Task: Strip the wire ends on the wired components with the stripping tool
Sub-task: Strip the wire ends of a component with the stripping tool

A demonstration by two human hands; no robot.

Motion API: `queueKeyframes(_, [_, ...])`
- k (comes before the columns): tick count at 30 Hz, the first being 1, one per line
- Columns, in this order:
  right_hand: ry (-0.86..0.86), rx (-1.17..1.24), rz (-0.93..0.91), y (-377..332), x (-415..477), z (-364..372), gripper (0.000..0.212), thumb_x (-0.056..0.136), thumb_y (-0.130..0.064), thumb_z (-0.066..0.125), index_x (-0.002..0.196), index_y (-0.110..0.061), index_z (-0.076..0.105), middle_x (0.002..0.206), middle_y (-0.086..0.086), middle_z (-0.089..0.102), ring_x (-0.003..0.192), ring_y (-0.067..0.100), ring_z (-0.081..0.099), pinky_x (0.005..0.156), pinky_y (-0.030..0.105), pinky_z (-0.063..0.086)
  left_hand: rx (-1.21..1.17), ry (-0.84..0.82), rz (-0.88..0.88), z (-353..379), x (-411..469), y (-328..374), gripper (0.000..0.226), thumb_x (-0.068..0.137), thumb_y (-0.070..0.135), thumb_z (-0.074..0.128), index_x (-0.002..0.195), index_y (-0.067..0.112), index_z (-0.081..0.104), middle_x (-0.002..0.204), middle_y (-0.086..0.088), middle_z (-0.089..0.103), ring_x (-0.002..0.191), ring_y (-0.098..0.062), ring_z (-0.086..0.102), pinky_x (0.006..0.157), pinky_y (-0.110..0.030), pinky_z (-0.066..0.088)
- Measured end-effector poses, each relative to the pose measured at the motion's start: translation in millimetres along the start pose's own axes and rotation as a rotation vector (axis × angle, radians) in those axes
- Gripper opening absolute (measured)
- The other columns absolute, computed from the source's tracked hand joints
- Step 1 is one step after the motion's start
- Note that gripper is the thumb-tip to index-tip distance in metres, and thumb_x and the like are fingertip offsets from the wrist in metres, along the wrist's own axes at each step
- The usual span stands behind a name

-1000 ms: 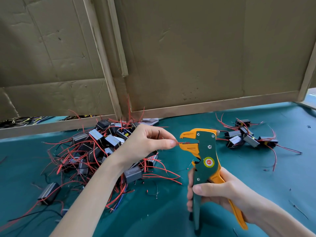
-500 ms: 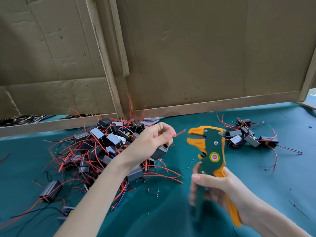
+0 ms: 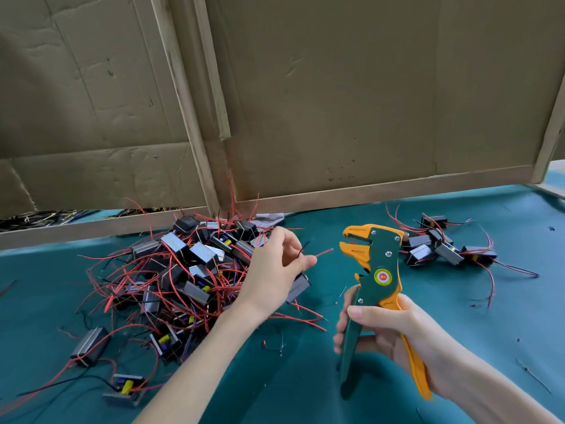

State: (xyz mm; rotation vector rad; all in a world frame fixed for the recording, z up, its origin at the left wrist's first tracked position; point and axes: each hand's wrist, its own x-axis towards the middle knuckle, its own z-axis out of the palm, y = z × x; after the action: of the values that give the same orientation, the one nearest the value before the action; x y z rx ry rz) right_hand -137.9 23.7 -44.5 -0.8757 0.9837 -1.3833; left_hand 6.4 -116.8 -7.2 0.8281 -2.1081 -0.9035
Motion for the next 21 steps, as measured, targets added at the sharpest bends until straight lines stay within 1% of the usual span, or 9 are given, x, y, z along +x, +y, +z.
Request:
queueKeyframes(1, [0.005,-0.007,0.013,1,0,0,0.040,0.058,-0.026,0.093,0.086,-0.007,0.071,0.082,0.023,0.065,0.077,0.041,0.067,0.074,0.049,0.056,0.033,-0.017,-0.003,3,-1,-2,0.026,0.082,0.018,0.074,0.077,0.024,0.050,0.070,0.008,0.058,0.062,-0.001,0.050,0.064,-0.016,0.039])
queueKeyframes(3, [0.010,-0.014,0.030,1,1,0,0.041,0.057,-0.027,0.093,0.086,-0.007,0.071,0.082,0.023,0.066,0.078,0.041,0.068,0.075,0.049,0.056,0.127,-0.092,0.003,7,-3,-6,0.026,0.081,0.020,0.074,0.074,0.026,0.050,0.074,0.007,0.061,0.072,-0.008,0.056,0.073,-0.027,0.045])
queueKeyframes(6, [0.021,-0.007,0.037,-2,1,-1,0.041,0.055,-0.028,0.093,0.084,-0.008,0.072,0.081,0.022,0.067,0.078,0.040,0.068,0.074,0.048,0.056,0.261,-0.229,0.033,6,-3,-7,0.016,0.082,0.025,0.073,0.076,0.025,0.059,0.080,0.007,0.066,0.085,-0.017,0.061,0.088,-0.039,0.045])
queueKeyframes(8, [0.028,0.001,0.038,-5,0,-1,0.040,0.054,-0.027,0.092,0.082,-0.008,0.072,0.080,0.022,0.066,0.077,0.040,0.067,0.073,0.048,0.056,0.337,-0.308,0.055,4,-2,-6,0.007,0.083,0.027,0.071,0.081,0.022,0.069,0.080,0.009,0.068,0.086,-0.017,0.062,0.094,-0.040,0.042])
queueKeyframes(11, [0.036,0.041,0.038,-9,-2,1,0.031,0.058,-0.019,0.085,0.083,-0.007,0.072,0.081,0.023,0.065,0.076,0.039,0.067,0.072,0.049,0.056,0.395,-0.428,0.082,-3,1,-4,0.011,0.088,0.026,0.067,0.091,0.020,0.076,0.088,0.005,0.074,0.092,-0.013,0.064,0.098,-0.038,0.041])
queueKeyframes(13, [0.035,0.079,0.040,-10,-4,3,0.030,0.060,-0.016,0.083,0.085,-0.005,0.072,0.082,0.024,0.064,0.075,0.039,0.067,0.072,0.050,0.056,0.357,-0.503,0.102,-7,2,-3,0.012,0.090,0.018,0.065,0.094,0.017,0.076,0.090,0.003,0.075,0.093,-0.011,0.065,0.096,-0.035,0.044])
queueKeyframes(16, [0.040,0.096,0.030,-13,-7,6,0.025,0.065,-0.012,0.084,0.086,-0.004,0.072,0.082,0.024,0.063,0.076,0.038,0.066,0.073,0.054,0.056,0.210,-0.448,0.126,-18,5,3,0.014,0.089,0.009,0.065,0.094,0.017,0.076,0.086,0.000,0.072,0.083,-0.009,0.063,0.083,-0.028,0.049])
queueKeyframes(19, [0.025,0.035,0.010,-17,-10,8,0.021,0.069,-0.012,0.081,0.087,-0.005,0.072,0.082,0.025,0.063,0.077,0.038,0.066,0.075,0.056,0.057,0.020,-0.290,0.162,-32,8,12,0.023,0.085,0.010,0.068,0.090,0.032,0.074,0.082,0.004,0.063,0.076,0.002,0.056,0.074,-0.015,0.043])
queueKeyframes(21, [0.013,-0.013,0.002,-18,-11,11,0.027,0.066,-0.016,0.080,0.089,-0.005,0.071,0.083,0.026,0.064,0.078,0.040,0.065,0.073,0.052,0.057,-0.149,-0.216,0.159,-38,7,20,0.020,0.082,0.016,0.068,0.087,0.035,0.074,0.082,0.003,0.064,0.081,-0.004,0.059,0.078,-0.021,0.048])
